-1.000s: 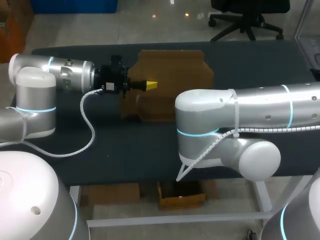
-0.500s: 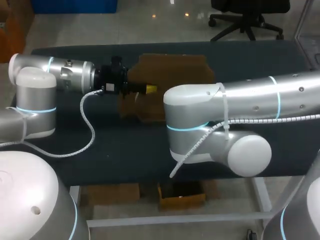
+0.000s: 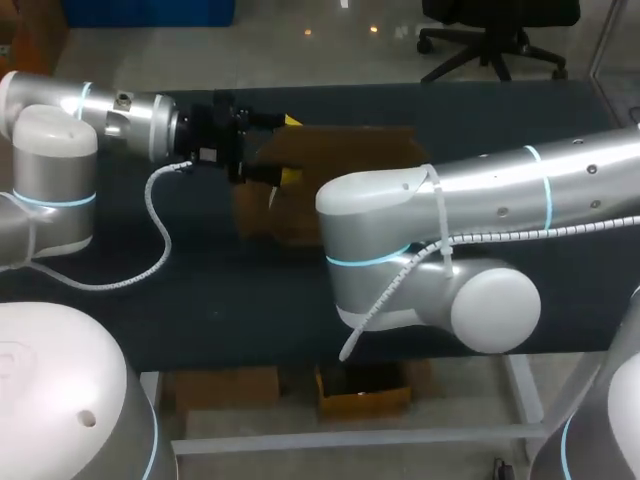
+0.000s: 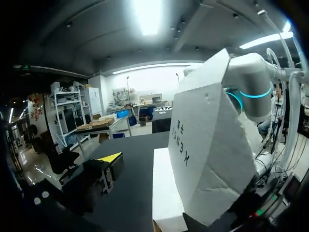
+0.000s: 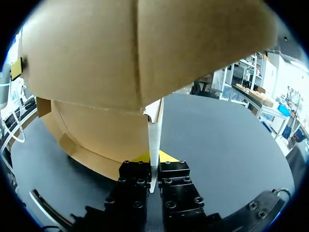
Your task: Assemble the packaging by folding the flat box into shape, placing the metal phone stand inside, and closing the box properly
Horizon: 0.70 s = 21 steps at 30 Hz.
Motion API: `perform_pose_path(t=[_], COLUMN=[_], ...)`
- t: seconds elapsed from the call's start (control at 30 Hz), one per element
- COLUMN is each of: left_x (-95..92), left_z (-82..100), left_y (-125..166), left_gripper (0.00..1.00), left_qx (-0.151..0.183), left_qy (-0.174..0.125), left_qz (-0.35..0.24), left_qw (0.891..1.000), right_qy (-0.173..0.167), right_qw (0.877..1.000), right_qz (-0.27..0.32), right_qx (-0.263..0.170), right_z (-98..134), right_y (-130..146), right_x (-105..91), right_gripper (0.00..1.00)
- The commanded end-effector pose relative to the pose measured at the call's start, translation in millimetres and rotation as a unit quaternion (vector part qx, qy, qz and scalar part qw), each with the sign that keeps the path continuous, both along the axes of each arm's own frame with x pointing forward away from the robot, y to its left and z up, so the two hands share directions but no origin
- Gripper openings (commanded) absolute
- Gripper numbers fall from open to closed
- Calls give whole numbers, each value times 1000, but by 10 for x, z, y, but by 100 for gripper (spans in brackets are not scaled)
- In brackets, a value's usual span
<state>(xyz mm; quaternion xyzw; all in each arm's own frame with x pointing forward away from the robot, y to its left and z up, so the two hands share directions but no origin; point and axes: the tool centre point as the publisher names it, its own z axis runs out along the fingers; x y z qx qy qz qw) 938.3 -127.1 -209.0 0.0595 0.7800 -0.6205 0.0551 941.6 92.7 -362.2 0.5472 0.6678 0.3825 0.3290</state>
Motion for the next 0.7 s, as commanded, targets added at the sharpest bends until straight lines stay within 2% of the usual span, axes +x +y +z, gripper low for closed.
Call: perform_pose_path(t=[0.03,0.17,0.37,0.57,0.7], left_x=[-97,-149,-243,-294,-314], left_z=[76,148,236,255,242], left_y=[130,212,278,342,385], left_gripper=[100,100,100,100,100], left_qx=[11,17,43,46,59], left_qy=[-15,-38,-75,-103,-116], left_qz=[3,-1,-9,9,18], left_qw=[1000,999,996,994,991], right_qy=[6,10,15,17,27], right_qw=[999,998,997,993,985], right_qz=[28,50,74,106,156], right_qx=[14,25,34,49,61], right_z=[44,51,82,126,173], right_y=[-120,-159,-205,-255,-248], right_x=[-10,-2,26,77,148], right_gripper=[0,0,0,0,0])
